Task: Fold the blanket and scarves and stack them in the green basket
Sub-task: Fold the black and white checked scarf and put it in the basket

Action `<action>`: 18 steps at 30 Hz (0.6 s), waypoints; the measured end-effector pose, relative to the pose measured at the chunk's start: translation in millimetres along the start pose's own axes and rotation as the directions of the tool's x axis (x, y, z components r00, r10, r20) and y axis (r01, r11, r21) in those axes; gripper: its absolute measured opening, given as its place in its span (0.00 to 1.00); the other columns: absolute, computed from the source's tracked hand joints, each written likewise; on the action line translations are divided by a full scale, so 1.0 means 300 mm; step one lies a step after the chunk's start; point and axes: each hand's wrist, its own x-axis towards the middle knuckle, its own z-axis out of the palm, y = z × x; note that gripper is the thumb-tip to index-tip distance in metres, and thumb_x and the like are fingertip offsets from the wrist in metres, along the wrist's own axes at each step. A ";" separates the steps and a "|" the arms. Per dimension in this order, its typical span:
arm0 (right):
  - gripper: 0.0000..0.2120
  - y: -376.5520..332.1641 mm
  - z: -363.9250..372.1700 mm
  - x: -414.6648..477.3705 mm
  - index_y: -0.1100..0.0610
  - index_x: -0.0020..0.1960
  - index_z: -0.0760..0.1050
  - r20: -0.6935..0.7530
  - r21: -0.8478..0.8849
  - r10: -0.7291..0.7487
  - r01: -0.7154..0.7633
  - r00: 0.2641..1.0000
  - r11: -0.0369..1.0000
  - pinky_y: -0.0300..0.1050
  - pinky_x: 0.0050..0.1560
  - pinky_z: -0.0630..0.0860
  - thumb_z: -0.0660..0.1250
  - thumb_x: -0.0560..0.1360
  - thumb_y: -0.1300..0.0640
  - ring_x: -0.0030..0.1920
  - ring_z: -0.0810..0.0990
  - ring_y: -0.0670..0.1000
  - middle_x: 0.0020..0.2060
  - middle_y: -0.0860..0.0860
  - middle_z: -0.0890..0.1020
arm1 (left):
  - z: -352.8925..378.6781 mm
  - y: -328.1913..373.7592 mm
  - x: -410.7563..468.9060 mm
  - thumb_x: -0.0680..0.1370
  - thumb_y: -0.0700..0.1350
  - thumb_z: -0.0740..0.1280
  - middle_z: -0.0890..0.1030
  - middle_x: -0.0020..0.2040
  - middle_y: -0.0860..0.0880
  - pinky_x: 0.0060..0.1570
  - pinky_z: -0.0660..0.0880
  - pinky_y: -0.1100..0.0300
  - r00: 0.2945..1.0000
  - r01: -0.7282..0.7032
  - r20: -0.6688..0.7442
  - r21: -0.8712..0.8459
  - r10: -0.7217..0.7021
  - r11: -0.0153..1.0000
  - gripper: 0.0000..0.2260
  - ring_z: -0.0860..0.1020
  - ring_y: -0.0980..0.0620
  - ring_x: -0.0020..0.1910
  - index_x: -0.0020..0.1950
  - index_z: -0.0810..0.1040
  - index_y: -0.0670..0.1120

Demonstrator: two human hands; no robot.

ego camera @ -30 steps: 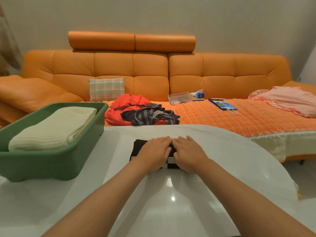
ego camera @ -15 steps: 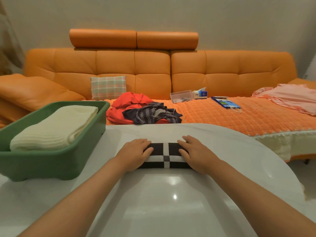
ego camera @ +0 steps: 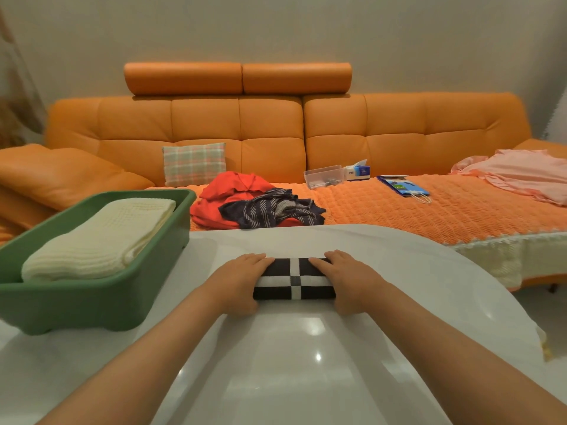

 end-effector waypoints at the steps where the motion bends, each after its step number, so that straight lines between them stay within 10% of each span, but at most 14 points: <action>1: 0.45 -0.006 0.000 0.007 0.46 0.80 0.51 -0.005 -0.009 0.016 -0.016 1.000 1.000 0.51 0.60 0.76 0.73 0.70 0.56 0.68 0.65 0.54 0.69 0.53 0.66 | 0.001 -0.002 0.006 0.70 0.49 0.69 0.66 0.74 0.52 0.68 0.68 0.54 1.000 0.018 -0.015 -0.010 -0.018 1.000 0.37 0.66 0.49 0.71 0.77 0.59 0.52; 6: 0.35 -0.031 0.010 0.011 0.49 0.75 0.60 -0.101 -0.048 0.041 -0.046 0.994 0.998 0.51 0.50 0.78 0.70 0.73 0.60 0.57 0.71 0.54 0.58 0.52 0.74 | -0.011 -0.003 0.014 0.73 0.43 0.68 0.76 0.58 0.52 0.47 0.72 0.56 0.992 0.061 -0.114 0.025 -0.058 0.998 0.24 0.74 0.49 0.57 0.68 0.68 0.54; 18: 0.30 -0.355 -0.193 0.105 0.51 0.71 0.70 -0.515 0.120 -0.026 0.102 0.857 0.988 0.53 0.44 0.82 0.72 0.71 0.60 0.59 0.74 0.55 0.58 0.51 0.78 | -0.380 -0.257 -0.249 0.75 0.38 0.69 0.77 0.56 0.53 0.45 0.71 0.61 0.873 0.100 -0.482 0.024 -0.076 0.995 0.19 0.76 0.50 0.55 0.64 0.76 0.52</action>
